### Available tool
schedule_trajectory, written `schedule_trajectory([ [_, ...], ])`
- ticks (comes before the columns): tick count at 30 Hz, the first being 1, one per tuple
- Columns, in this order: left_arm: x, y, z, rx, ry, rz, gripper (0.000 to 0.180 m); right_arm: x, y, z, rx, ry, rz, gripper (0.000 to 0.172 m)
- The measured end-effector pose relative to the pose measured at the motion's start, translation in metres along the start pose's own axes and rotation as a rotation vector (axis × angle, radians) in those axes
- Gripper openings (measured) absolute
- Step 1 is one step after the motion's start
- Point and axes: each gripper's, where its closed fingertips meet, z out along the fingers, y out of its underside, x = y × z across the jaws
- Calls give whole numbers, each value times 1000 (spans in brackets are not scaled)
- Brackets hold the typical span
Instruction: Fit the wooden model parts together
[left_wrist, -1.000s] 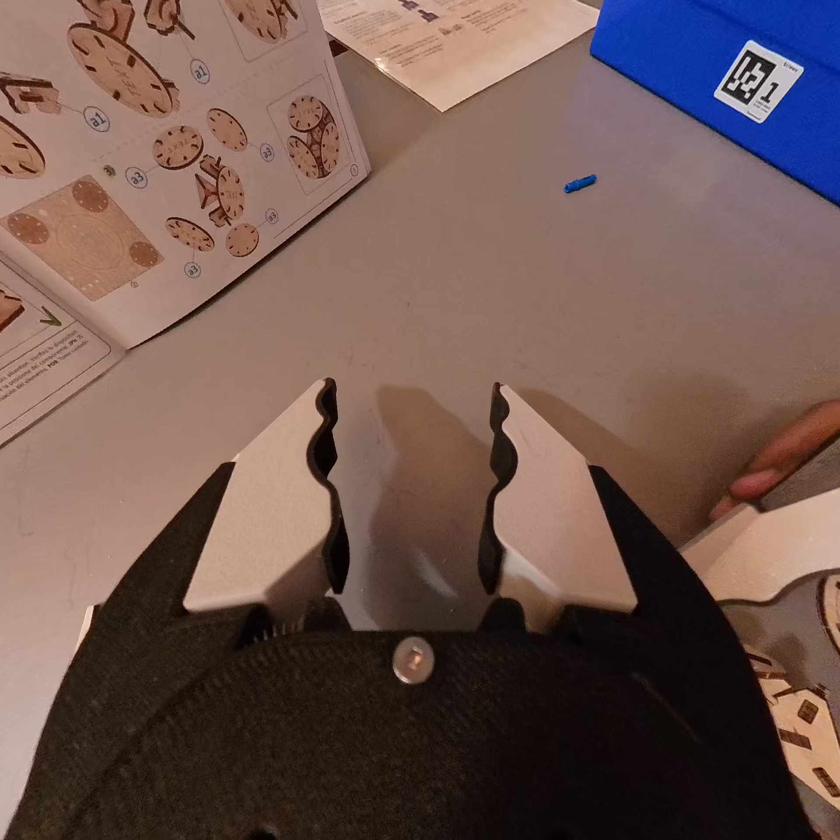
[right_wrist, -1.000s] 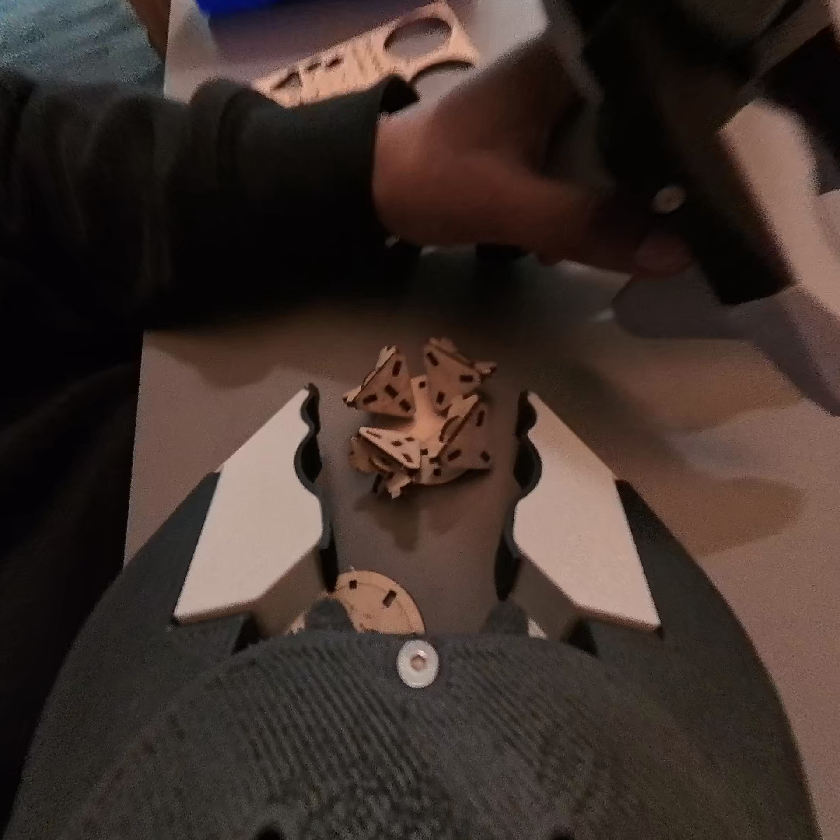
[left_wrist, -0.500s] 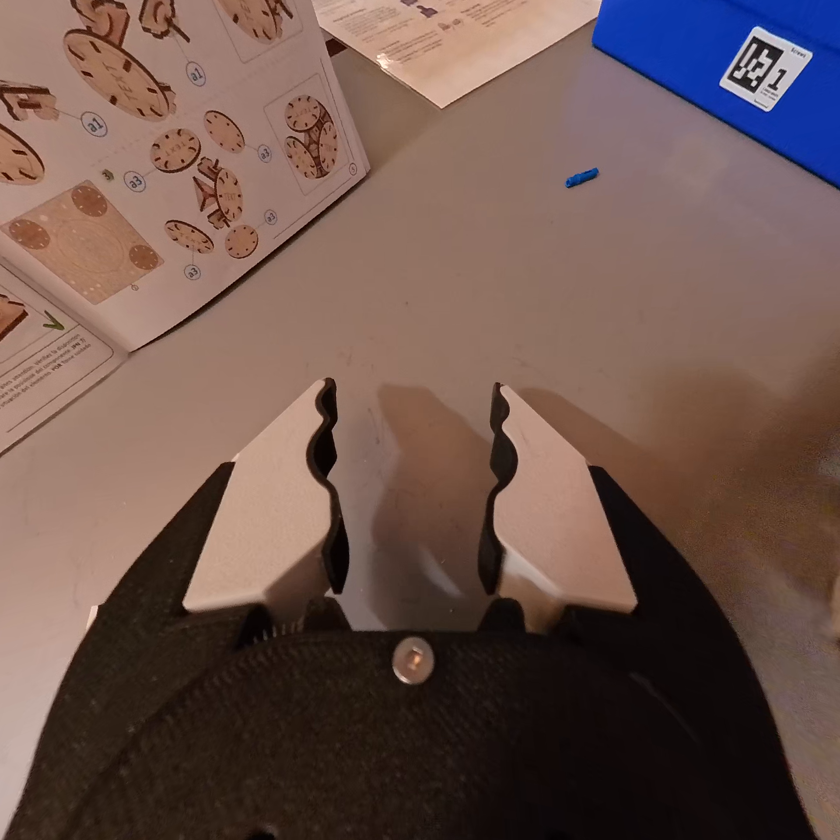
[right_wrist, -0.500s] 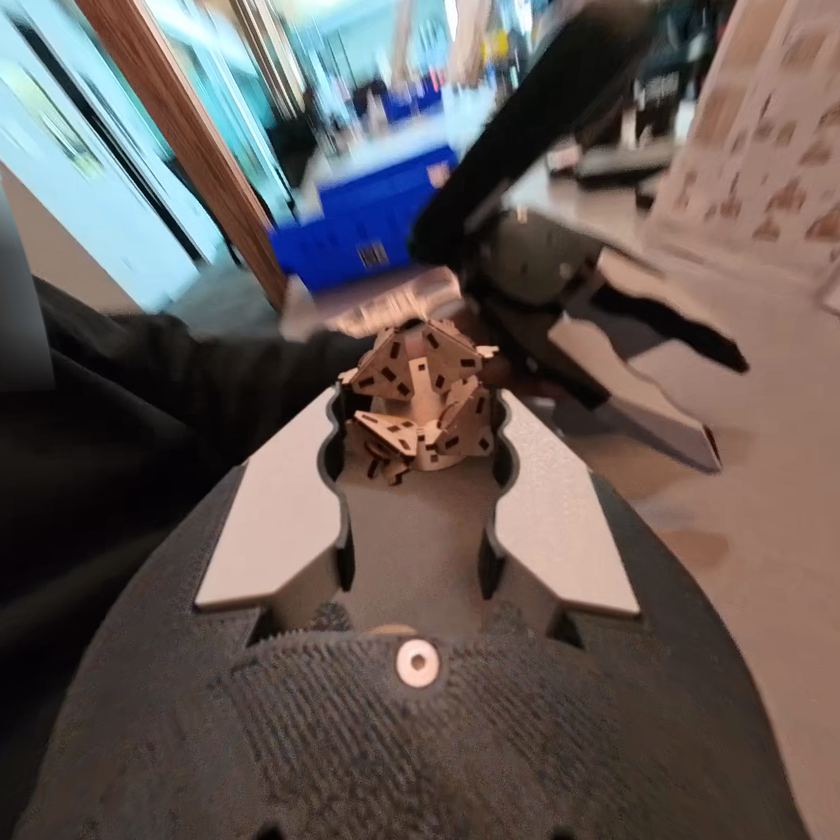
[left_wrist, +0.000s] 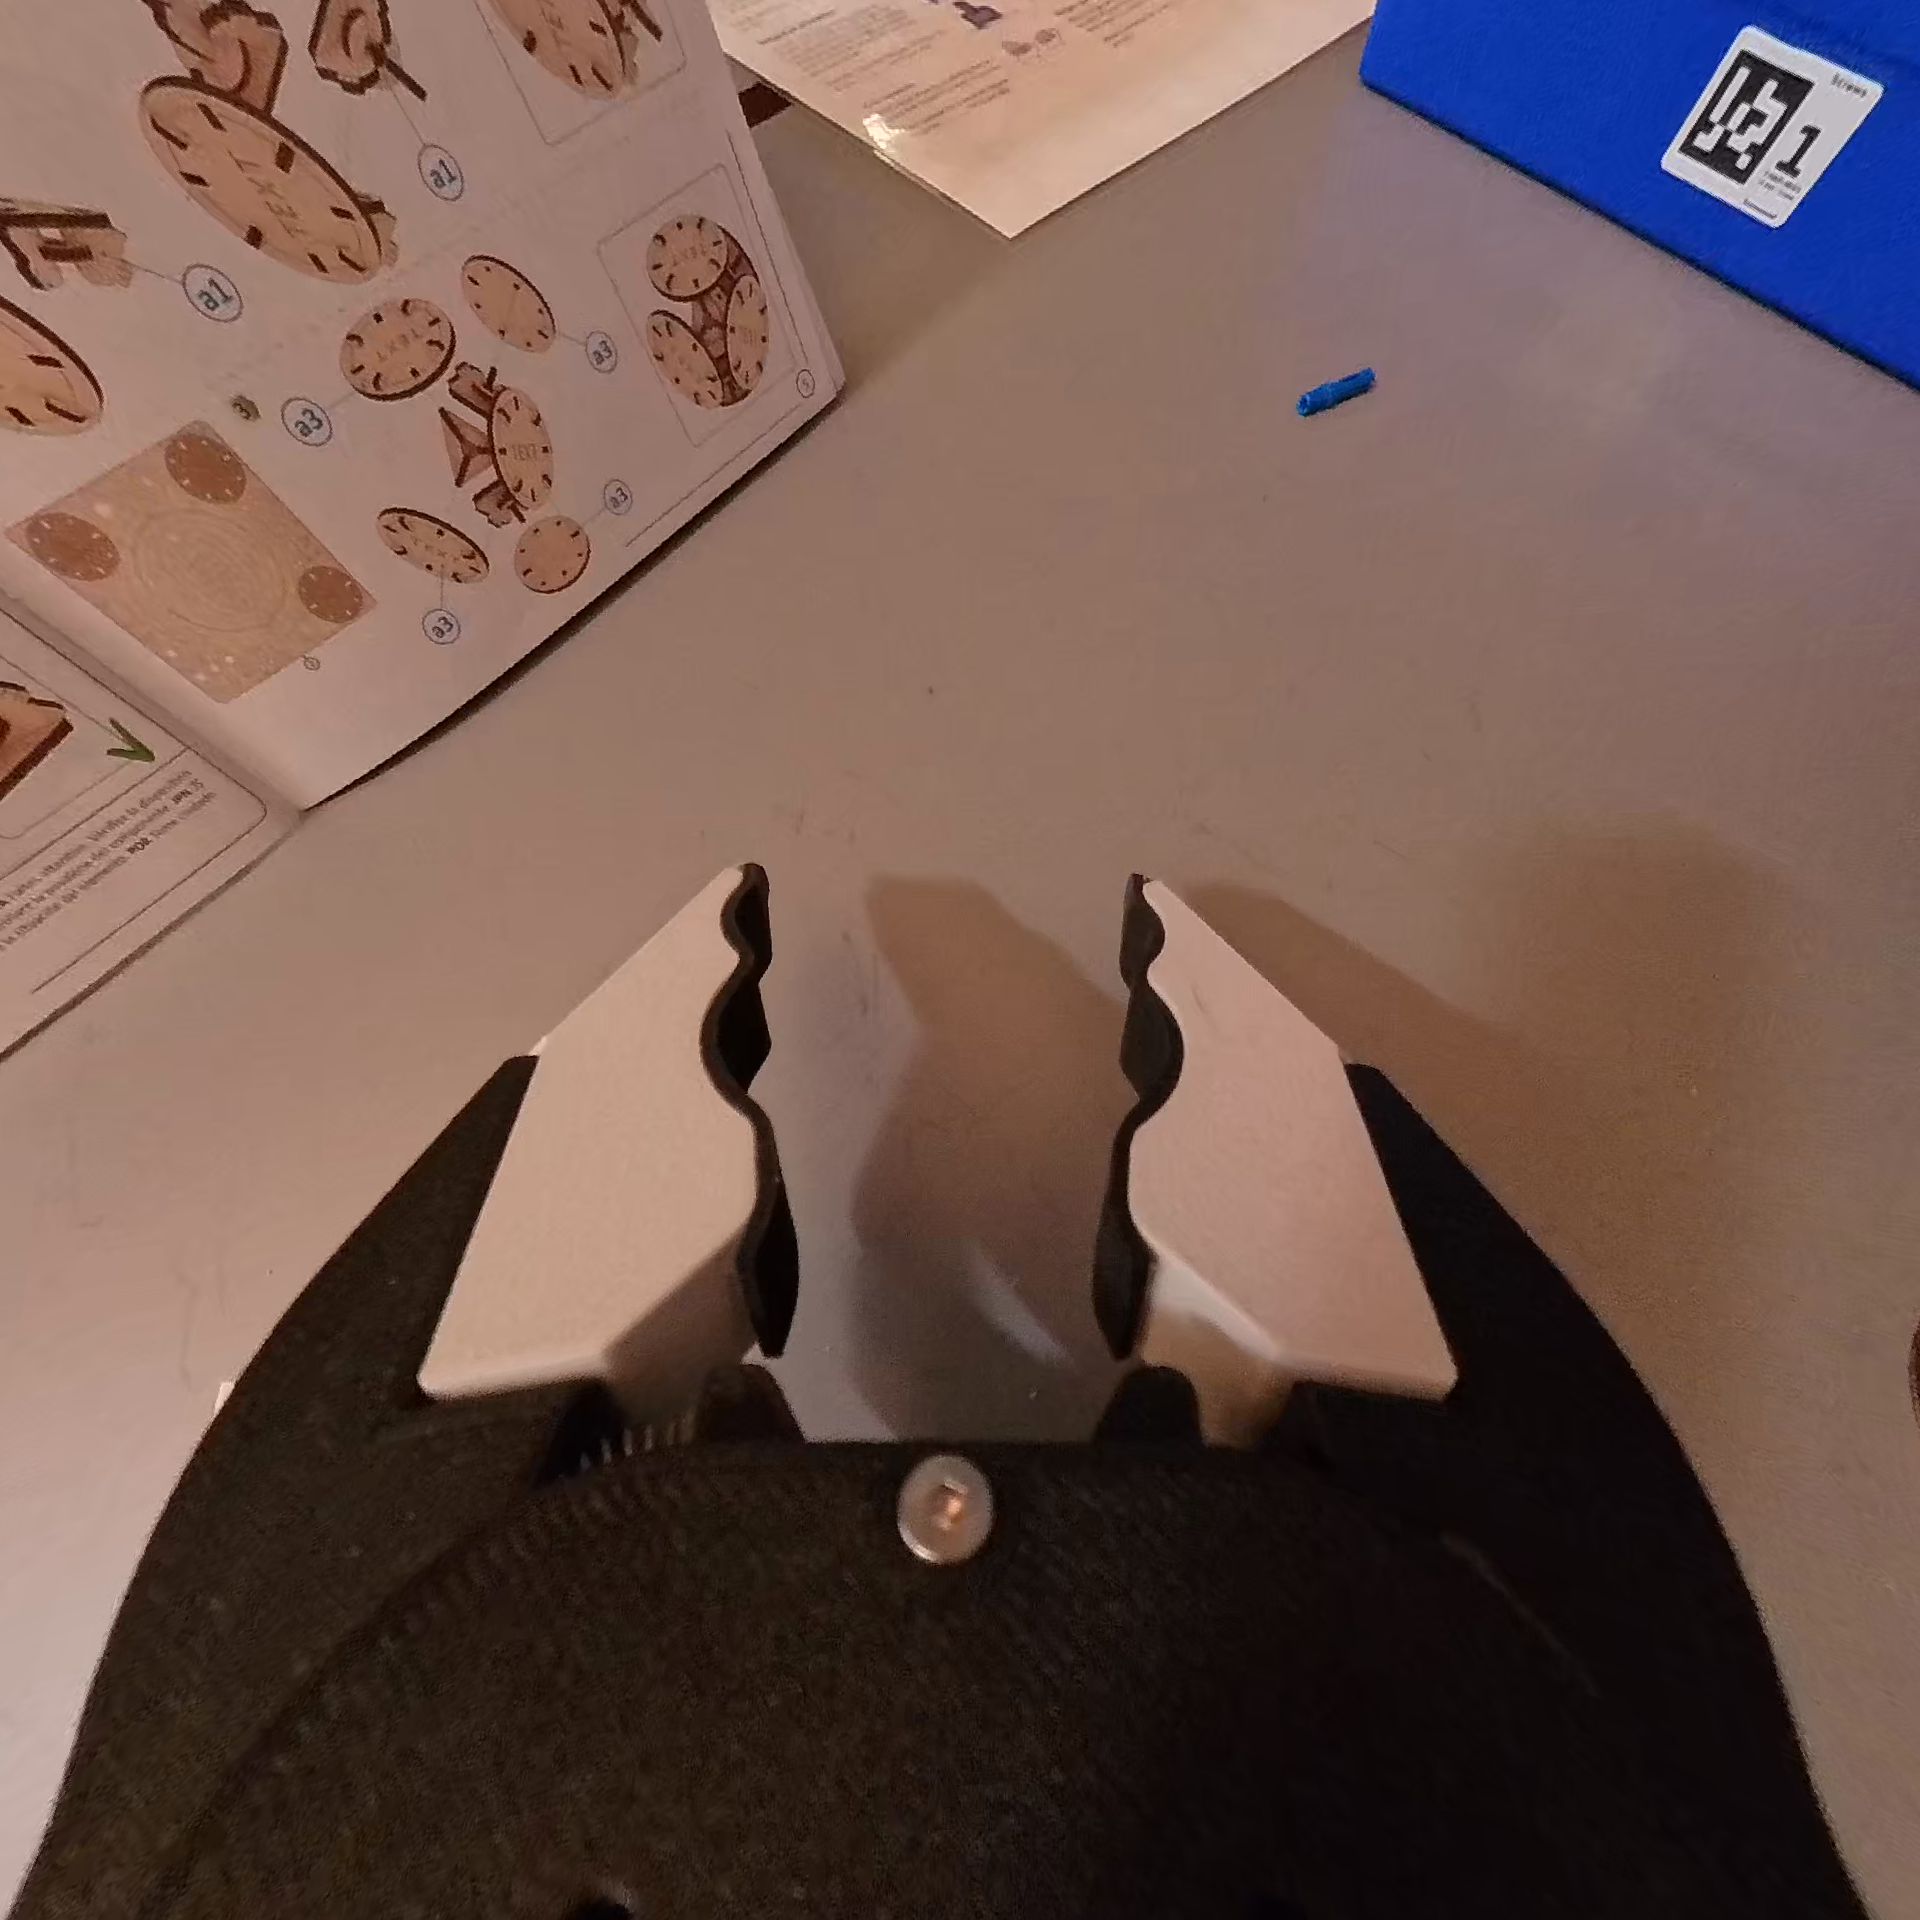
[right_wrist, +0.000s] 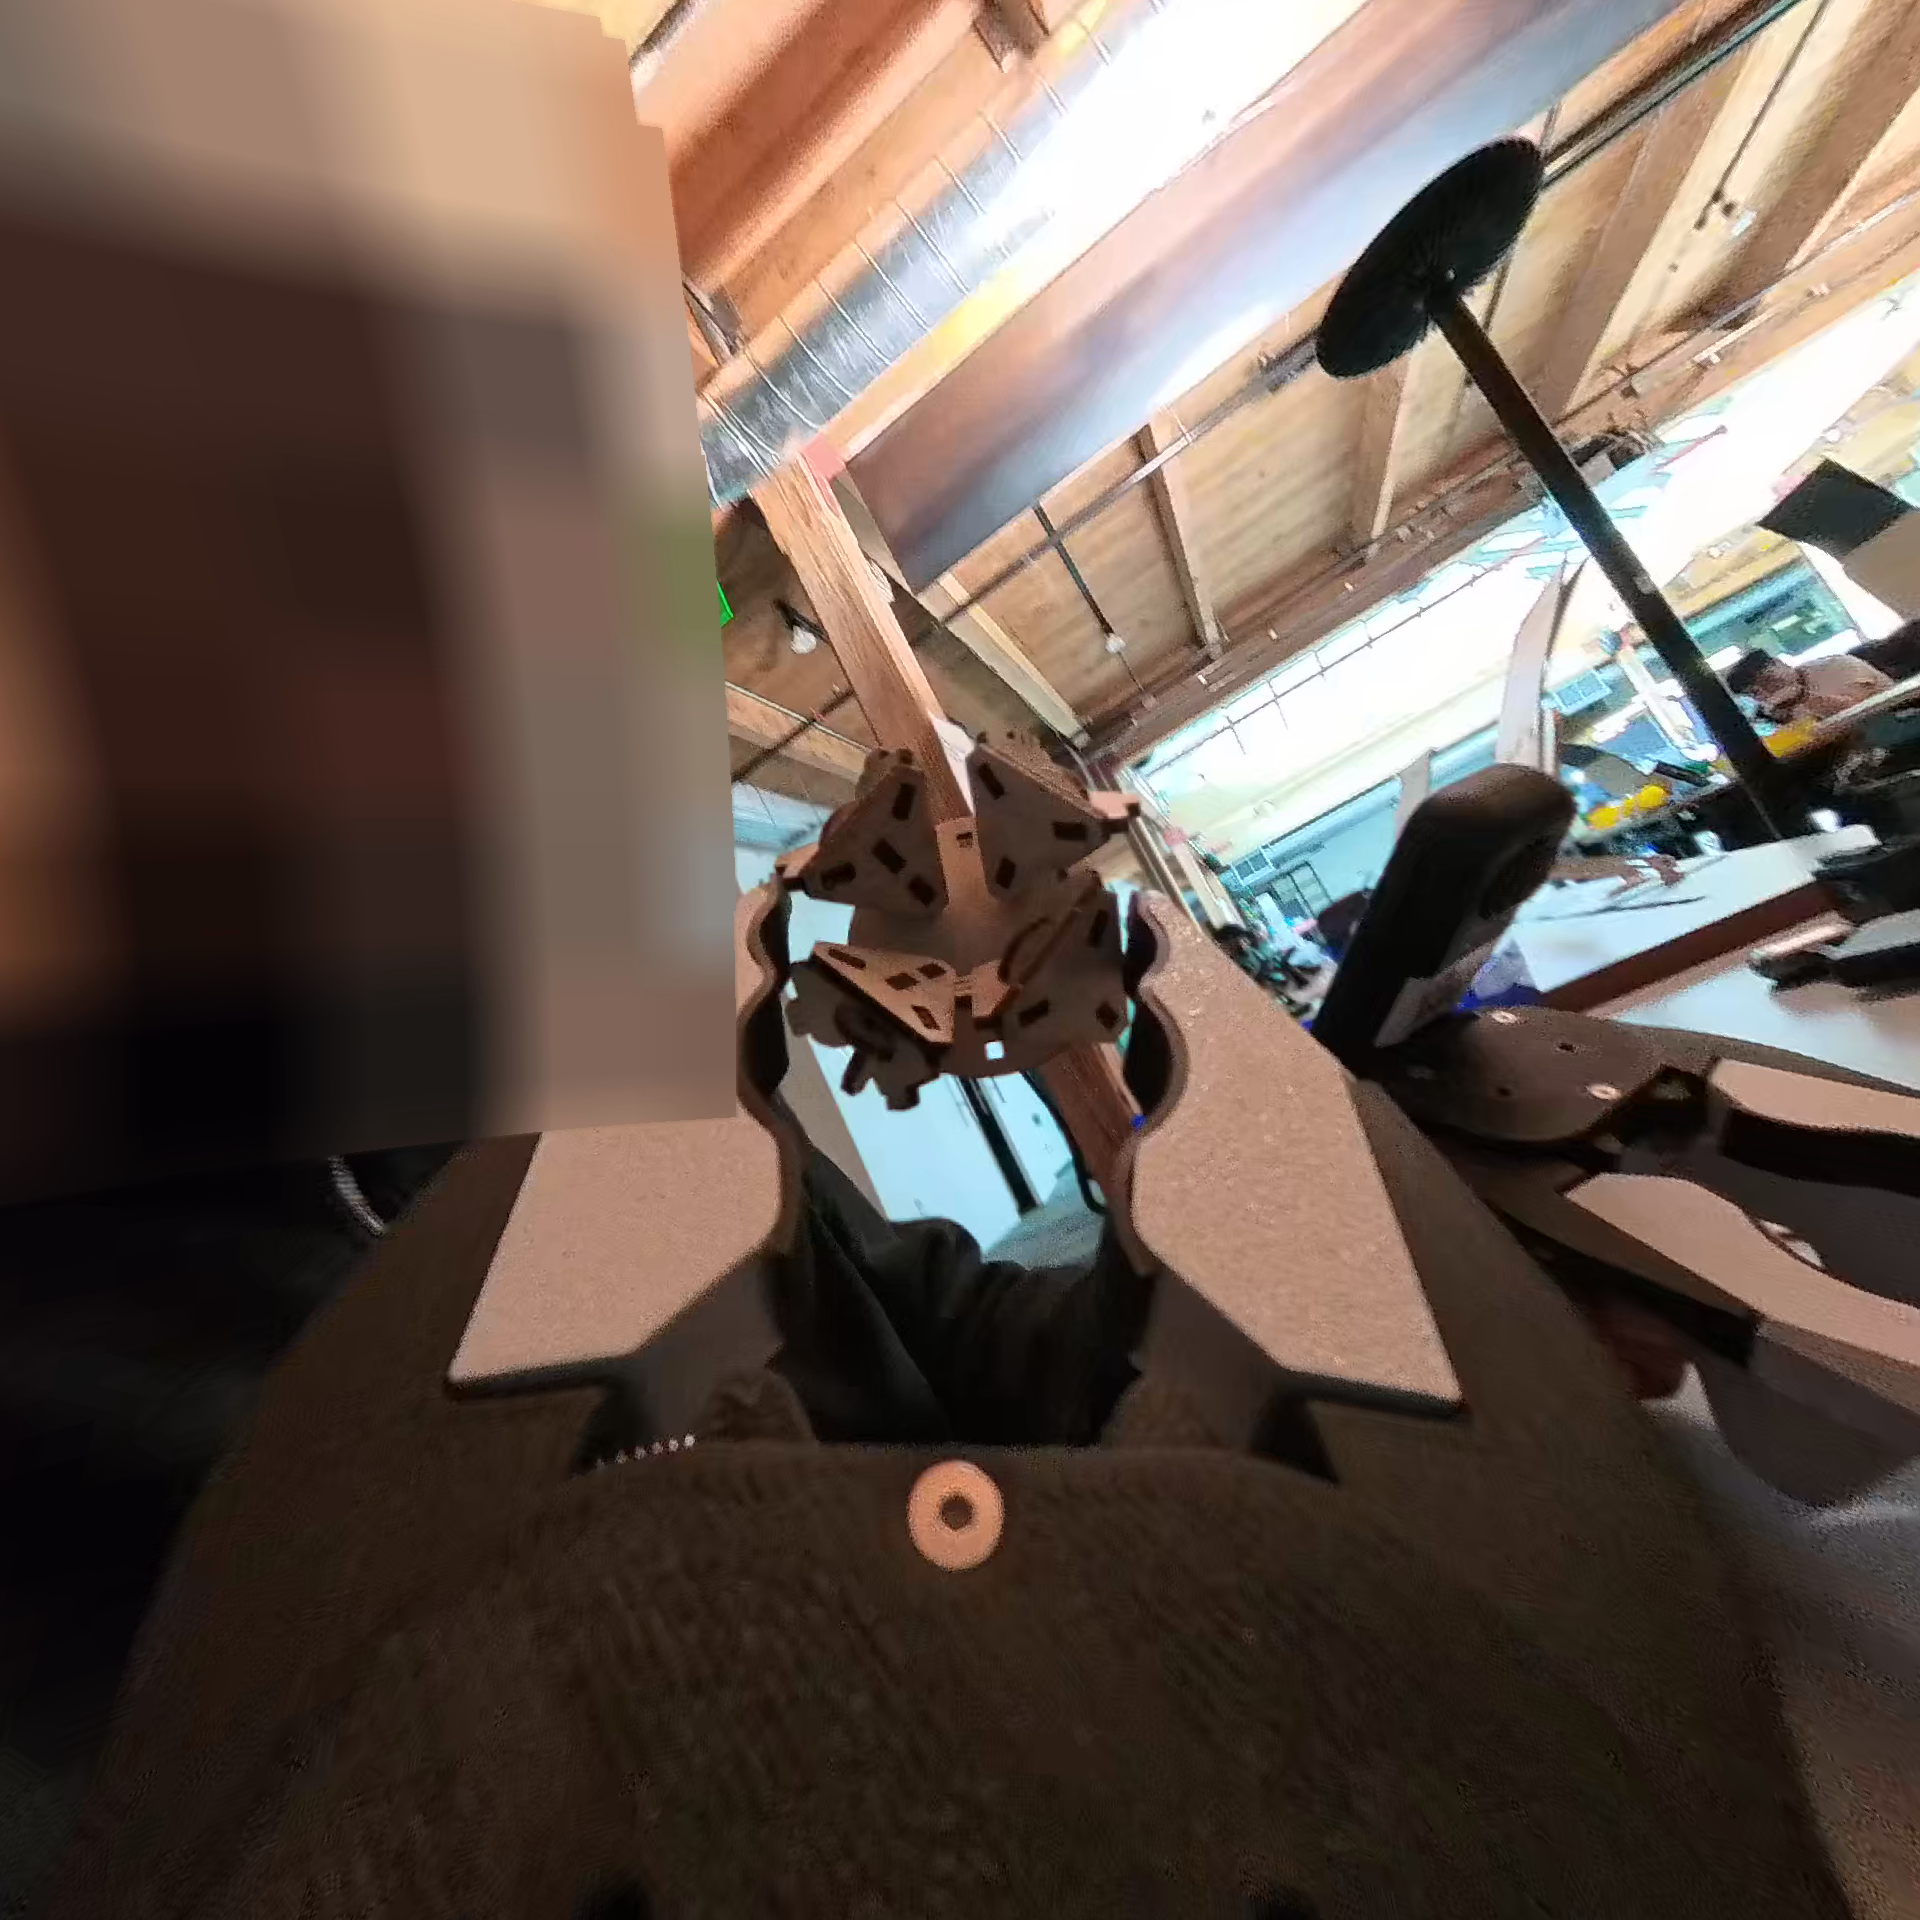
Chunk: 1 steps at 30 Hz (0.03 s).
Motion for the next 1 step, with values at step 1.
schedule_trajectory([
  [1,0,0,0,0,0,1,67,-2,-3,-2,21,-15,11,63],
])
